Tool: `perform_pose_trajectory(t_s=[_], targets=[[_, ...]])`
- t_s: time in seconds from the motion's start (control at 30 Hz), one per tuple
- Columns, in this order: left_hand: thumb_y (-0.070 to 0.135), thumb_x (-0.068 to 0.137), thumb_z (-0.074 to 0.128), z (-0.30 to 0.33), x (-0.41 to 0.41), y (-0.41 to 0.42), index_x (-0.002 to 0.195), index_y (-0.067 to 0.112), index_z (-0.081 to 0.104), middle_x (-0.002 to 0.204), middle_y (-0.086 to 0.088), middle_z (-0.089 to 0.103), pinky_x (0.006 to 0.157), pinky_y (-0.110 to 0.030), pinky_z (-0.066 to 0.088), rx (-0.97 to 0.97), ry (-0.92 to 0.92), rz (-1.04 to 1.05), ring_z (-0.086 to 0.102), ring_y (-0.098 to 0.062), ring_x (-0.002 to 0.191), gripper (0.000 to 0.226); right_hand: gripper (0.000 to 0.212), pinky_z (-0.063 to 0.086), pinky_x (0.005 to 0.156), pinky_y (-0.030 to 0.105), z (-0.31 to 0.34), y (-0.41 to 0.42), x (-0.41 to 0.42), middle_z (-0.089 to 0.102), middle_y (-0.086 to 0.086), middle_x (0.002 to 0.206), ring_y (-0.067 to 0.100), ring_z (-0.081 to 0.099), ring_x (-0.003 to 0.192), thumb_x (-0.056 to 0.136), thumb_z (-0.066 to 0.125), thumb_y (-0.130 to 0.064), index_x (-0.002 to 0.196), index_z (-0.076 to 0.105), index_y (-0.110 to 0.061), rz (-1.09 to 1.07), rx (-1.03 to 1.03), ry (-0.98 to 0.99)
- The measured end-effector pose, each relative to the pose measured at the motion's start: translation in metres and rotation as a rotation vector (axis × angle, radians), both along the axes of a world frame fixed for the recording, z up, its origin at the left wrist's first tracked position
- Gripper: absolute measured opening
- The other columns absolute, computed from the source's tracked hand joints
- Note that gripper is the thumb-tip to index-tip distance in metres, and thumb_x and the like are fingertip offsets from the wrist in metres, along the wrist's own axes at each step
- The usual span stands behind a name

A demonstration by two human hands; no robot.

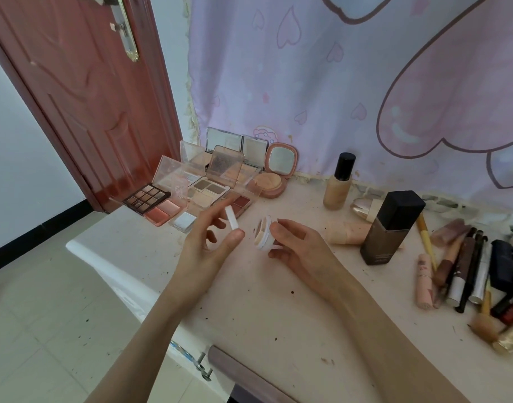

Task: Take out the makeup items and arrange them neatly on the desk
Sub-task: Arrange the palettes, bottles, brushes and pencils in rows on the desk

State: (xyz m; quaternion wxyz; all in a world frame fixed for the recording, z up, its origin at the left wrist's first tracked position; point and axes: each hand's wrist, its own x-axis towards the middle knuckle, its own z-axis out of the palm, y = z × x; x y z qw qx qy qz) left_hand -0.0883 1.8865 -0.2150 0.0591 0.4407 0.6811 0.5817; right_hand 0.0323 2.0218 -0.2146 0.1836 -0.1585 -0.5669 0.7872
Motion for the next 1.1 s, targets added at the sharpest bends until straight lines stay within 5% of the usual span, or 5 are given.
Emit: perform_pose_trajectory(t_s=[0.17, 0.57, 0.8, 0.9, 1.1], targets=[[0.040, 0.075, 0.070, -0.006, -0.012, -0.010, 0.121, 0.034, 0.051, 0.106, 0.008, 0.052, 0.077, -0.022, 0.038, -0.180, -0.048, 0.312, 0.050, -0.001, 0.094, 0.050, 0.028, 0.051, 0.077, 0.019, -0.003, -0.002, -0.001, 0.071, -0.002, 0.103, 0.012, 0.066, 0.098, 0.075, 0.075, -0.024, 0.102, 0.066, -0.024, -0.112, 0.166, -0.043], [0.028, 0.072, 0.077, -0.015, -0.024, -0.030, 0.121, 0.008, 0.056, 0.110, -0.009, 0.063, 0.090, -0.045, 0.039, -0.377, 0.204, 0.404, 0.039, -0.029, 0.108, 0.057, 0.048, 0.046, 0.077, 0.008, -0.001, -0.015, -0.026, 0.058, -0.007, 0.109, 0.000, 0.060, 0.093, 0.078, 0.073, -0.023, 0.121, 0.052, -0.027, -0.065, 0.627, -0.257], [0.013, 0.071, 0.079, -0.022, -0.029, -0.030, 0.105, -0.005, 0.061, 0.099, -0.018, 0.067, 0.084, -0.030, 0.030, -0.301, 0.410, 0.497, 0.058, -0.039, 0.089, 0.042, 0.073, 0.036, 0.084, 0.005, -0.001, -0.023, -0.030, 0.046, -0.007, 0.130, 0.004, 0.048, 0.103, 0.077, 0.073, -0.022, 0.140, 0.037, -0.020, 0.075, 0.947, -0.342], [0.014, 0.072, 0.078, -0.024, -0.029, -0.035, 0.115, -0.002, 0.057, 0.105, -0.017, 0.064, 0.084, -0.021, 0.028, -0.226, 0.308, 0.570, 0.048, -0.033, 0.099, 0.050, 0.065, 0.036, 0.091, 0.019, -0.003, -0.026, -0.039, 0.047, -0.004, 0.128, 0.010, 0.046, 0.112, 0.079, 0.069, -0.023, 0.137, 0.040, -0.020, 0.008, 1.015, -0.345], [0.014, 0.071, 0.079, -0.024, -0.030, -0.044, 0.113, -0.003, 0.058, 0.104, -0.016, 0.063, 0.085, -0.015, 0.024, -0.183, 0.283, 0.628, 0.050, -0.036, 0.097, 0.049, 0.050, 0.031, 0.078, 0.012, -0.004, -0.032, -0.071, 0.045, -0.001, 0.120, 0.013, 0.048, 0.103, 0.080, 0.065, -0.016, 0.127, 0.048, -0.020, -0.120, 0.987, -0.295]])
